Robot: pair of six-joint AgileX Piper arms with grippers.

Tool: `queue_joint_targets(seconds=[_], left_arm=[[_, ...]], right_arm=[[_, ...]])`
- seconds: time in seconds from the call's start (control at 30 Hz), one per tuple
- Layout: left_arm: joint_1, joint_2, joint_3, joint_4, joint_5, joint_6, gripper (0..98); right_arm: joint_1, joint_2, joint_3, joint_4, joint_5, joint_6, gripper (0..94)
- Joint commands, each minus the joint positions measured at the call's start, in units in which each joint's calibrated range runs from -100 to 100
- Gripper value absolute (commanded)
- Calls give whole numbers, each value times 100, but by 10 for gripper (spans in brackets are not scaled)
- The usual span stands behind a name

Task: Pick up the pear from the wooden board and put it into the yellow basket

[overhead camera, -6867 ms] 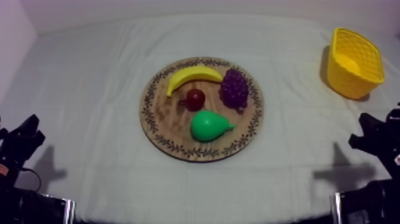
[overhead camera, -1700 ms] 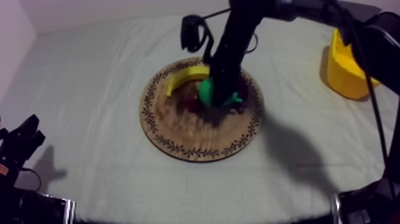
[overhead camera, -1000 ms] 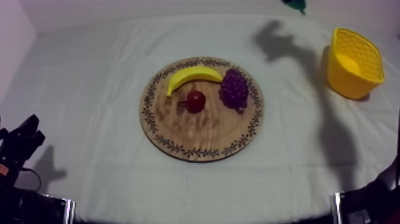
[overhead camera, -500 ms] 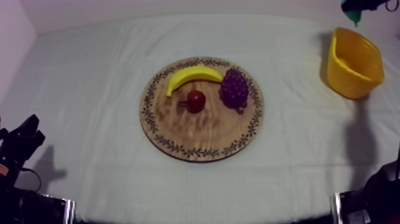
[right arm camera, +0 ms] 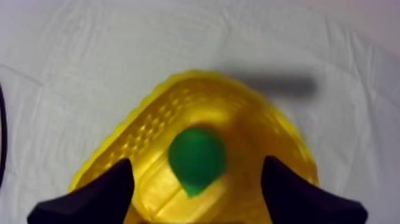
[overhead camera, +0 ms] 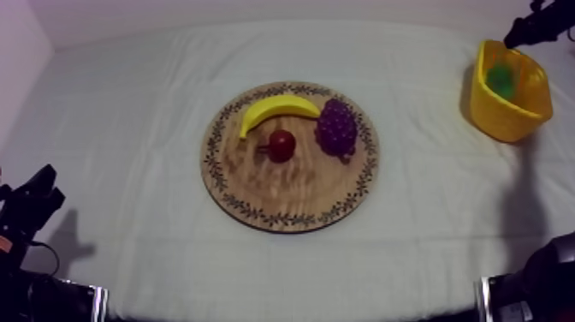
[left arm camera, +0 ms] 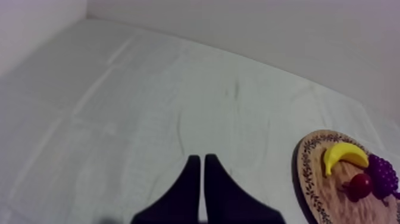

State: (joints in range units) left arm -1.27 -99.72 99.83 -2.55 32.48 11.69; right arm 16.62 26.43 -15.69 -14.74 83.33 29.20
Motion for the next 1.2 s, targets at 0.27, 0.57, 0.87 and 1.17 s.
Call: queue_joint_targets(seconds=[0.27, 0.57, 0.87, 1.17], left_arm=[[0, -2, -5, -1, 1, 1, 1], [0, -2, -5, -1, 1, 1, 1], [0, -2, -5, -1, 1, 1, 1], [0, -2, -5, -1, 1, 1, 1]], right_arm=[[252, -1738, 1904, -204, -541, 209, 656], [375, -4127, 4000, -400, -1430, 115, 518], [-140, -6702, 6357, -297, -2610, -302, 280], [-823, -8968, 8779, -219, -3731, -616, 108]])
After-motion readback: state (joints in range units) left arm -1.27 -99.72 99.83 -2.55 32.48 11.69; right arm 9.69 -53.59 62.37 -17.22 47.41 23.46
